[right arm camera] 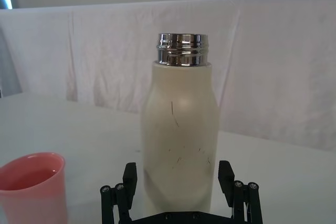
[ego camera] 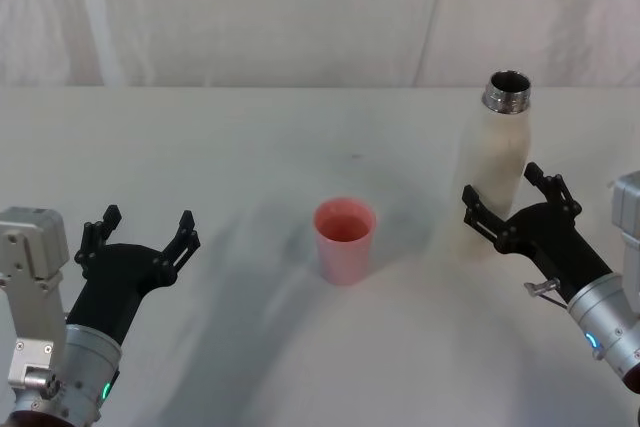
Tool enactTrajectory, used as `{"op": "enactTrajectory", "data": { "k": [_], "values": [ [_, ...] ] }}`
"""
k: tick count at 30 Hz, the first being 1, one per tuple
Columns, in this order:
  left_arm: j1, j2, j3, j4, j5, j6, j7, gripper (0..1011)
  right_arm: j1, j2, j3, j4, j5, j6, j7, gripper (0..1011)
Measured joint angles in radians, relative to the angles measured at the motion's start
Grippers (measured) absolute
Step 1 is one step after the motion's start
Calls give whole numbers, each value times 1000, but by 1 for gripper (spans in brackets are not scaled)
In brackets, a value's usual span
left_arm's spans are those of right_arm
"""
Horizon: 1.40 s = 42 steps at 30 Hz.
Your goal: Grasp the thermos with one hand and pour water into the cup lid.
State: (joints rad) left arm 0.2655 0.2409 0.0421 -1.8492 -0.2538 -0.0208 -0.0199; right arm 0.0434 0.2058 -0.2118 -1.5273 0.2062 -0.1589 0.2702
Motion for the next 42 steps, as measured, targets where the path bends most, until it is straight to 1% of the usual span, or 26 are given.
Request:
{"op": "enactTrajectory", "data": {
  "k": [15, 25, 35, 42],
  "values": [
    [0, 0, 0, 0, 0, 0, 0, 1001, -54, 16, 18, -36, 5, -15, -5, 1000],
    [0, 0, 0, 0, 0, 0, 0, 1001, -110, 21, 28, -63, 4, -31, -9, 1000],
    [0, 0, 0, 0, 0, 0, 0, 1001, -142, 19, 18, -67, -6, -51, -7, 1000],
    [0, 0, 0, 0, 0, 0, 0, 1001, -143, 6, 4, -55, -14, -63, -5, 1000]
  ]
}}
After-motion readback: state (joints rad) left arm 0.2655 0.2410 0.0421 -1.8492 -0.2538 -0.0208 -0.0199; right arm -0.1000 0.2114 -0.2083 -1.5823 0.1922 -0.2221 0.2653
